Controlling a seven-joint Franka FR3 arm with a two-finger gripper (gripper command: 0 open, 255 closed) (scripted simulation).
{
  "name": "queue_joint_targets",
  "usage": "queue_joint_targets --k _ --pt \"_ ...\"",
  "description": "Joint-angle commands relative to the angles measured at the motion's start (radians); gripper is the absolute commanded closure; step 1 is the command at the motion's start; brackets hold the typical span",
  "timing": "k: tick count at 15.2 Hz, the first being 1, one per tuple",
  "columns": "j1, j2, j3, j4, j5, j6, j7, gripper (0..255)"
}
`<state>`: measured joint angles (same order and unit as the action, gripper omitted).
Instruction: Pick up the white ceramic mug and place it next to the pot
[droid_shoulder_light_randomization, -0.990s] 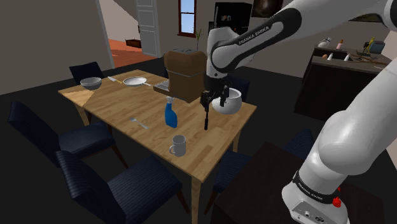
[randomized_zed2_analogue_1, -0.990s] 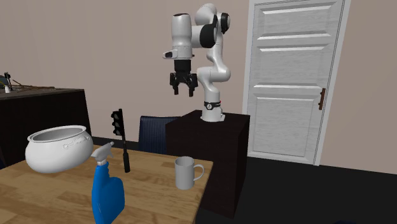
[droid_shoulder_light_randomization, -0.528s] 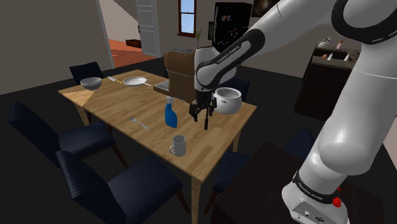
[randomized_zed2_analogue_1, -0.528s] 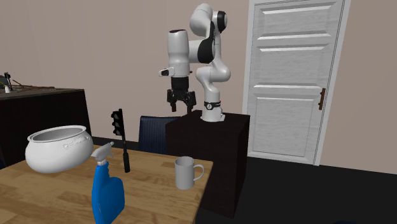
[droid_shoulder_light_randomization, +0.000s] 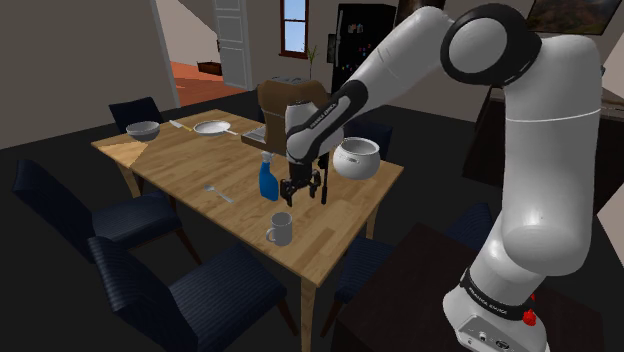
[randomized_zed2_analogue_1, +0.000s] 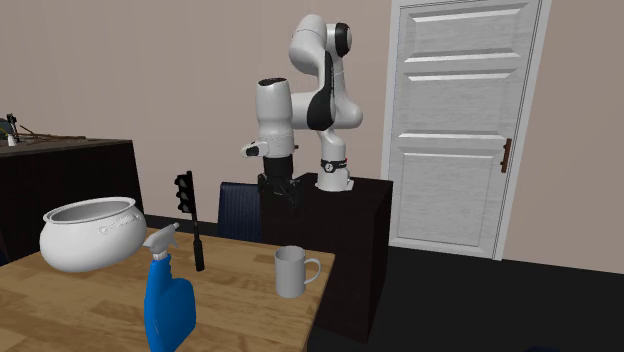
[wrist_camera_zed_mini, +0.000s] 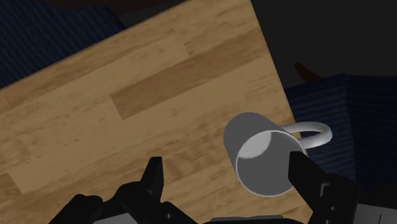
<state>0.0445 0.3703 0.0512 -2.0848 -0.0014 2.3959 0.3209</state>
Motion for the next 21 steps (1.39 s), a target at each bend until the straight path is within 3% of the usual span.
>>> queue_joint_targets --k 1,4,12,20,21 --pt "0.006 0.086 0.002 0.077 0.0 0.006 0.008 0" --pt "0.015 0.202 0.003 0.18 0.0 0.016 0.017 0" --pt "0.018 0.278 0.0 0.184 -0.003 0.087 0.019 0" --pt "0.018 0.278 0.0 0.185 -0.003 0.087 0.019 0" --pt "0.018 0.278 0.0 0.185 -0.003 0.087 0.019 255"
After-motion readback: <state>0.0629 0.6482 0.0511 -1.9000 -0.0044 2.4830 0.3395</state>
